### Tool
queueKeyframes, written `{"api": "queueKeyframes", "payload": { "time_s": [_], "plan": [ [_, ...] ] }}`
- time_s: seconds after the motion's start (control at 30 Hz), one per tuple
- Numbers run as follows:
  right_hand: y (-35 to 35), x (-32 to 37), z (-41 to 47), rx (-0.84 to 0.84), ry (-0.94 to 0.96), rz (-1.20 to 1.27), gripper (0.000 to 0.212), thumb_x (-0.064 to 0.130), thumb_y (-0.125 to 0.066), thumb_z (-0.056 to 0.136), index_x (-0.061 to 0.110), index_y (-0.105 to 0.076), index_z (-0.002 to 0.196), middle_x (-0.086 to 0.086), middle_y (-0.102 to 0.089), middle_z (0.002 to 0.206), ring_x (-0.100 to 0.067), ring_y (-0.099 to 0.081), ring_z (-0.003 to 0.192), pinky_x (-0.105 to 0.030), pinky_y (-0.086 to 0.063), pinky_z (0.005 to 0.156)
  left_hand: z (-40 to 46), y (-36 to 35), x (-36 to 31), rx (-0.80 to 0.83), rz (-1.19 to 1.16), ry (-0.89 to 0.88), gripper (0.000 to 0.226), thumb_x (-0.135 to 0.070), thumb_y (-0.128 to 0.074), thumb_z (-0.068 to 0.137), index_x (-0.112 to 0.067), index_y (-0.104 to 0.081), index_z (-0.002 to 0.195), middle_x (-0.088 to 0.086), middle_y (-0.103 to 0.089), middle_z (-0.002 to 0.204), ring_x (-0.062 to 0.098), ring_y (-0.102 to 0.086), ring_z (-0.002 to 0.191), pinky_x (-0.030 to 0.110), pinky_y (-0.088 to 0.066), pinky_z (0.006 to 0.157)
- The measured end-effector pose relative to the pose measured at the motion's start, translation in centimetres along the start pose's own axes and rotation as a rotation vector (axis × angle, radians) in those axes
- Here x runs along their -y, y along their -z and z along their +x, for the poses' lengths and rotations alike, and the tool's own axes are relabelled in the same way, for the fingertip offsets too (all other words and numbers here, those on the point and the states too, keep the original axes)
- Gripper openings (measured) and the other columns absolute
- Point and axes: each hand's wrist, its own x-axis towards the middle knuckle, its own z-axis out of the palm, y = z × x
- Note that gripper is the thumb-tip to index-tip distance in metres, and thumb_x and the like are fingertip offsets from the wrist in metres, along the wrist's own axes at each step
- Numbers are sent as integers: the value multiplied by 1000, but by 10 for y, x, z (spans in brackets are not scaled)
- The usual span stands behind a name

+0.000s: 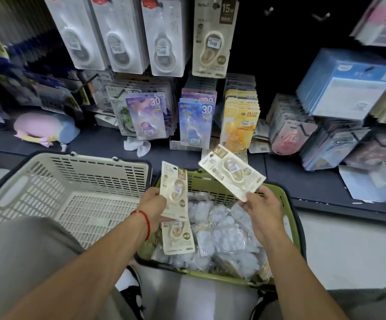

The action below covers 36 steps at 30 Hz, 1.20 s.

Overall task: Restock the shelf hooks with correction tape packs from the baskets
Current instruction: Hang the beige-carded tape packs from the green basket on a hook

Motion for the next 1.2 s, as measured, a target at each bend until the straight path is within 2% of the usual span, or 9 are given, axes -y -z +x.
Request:
{"api": "queueKeyframes", "payload": {
  "time_s": [0.13,0.3,0.5,0.57,0.67,0.77,1.0,1.1,1.2],
  "plan": [
    [-35,-6,-23,233,-116,-12,34,-14,-66,92,7,-64,119,-12,-78,110,-25,-78,92,-31,-65,71,-17,-8,-3,224,-460,90,50,21,-32,92,-6,-53,128,26,-62,131,48,-64,115,67,-59,84],
    [-86,-31,-51,378,-93,-330,30,-6,-72,90,8,-63,115,-7,-76,83,-15,-69,57,-27,-49,47,-26,1,-3,348,-688,98,54,4,-44,90,-8,-54,142,22,-66,136,43,-68,118,57,-62,84],
    [-102,-55,-46,373,-60,-455,16,13,-65,97,14,-67,113,-9,-76,93,-21,-74,75,-23,-52,52,-25,30,2,116,-598,-163,55,6,-69,92,-22,-58,138,8,-74,127,28,-76,107,46,-64,73],
    [-94,-76,-36,378,48,-829,27,24,-66,98,15,-65,124,-3,-71,112,-24,-72,104,-19,-54,68,-24,43,7,-25,-519,-188,51,6,-72,91,-28,-62,129,0,-78,117,19,-79,97,41,-64,66],
    [-90,-116,-29,564,97,-1376,74,52,-68,94,14,-41,152,-11,-52,146,-31,-50,135,-39,-43,107,-24,55,15,-94,-428,-180,51,5,-74,90,-28,-60,127,-3,-80,110,15,-79,88,38,-63,59],
    [-98,-145,-34,670,199,-1664,104,76,-67,81,19,-26,158,-10,-49,148,-31,-42,137,-46,-30,106,-23,59,23,-114,-380,-166,54,4,-76,89,-28,-57,128,-3,-79,111,16,-79,88,38,-63,59],
    [-94,-136,-30,692,112,-1390,105,52,-86,73,21,-29,156,-12,-45,143,-33,-43,134,-49,-36,114,-18,55,25,-142,-320,-156,60,4,-77,88,-23,-54,137,-1,-77,117,23,-78,99,41,-64,63],
    [-77,-106,-25,689,-96,-851,88,23,-84,81,20,-36,154,-7,-52,138,-26,-63,117,-43,-61,93,-16,50,22,-149,-309,-172,58,2,-77,90,-23,-55,138,-1,-77,119,23,-77,102,41,-64,65],
    [-50,-64,-12,636,-218,-392,69,4,-72,90,20,-44,150,-8,-60,132,-18,-65,101,-37,-63,81,-19,37,19,-70,-277,-194,51,-3,-72,95,-28,-57,136,-3,-76,121,21,-78,101,41,-64,65]
  ]
}}
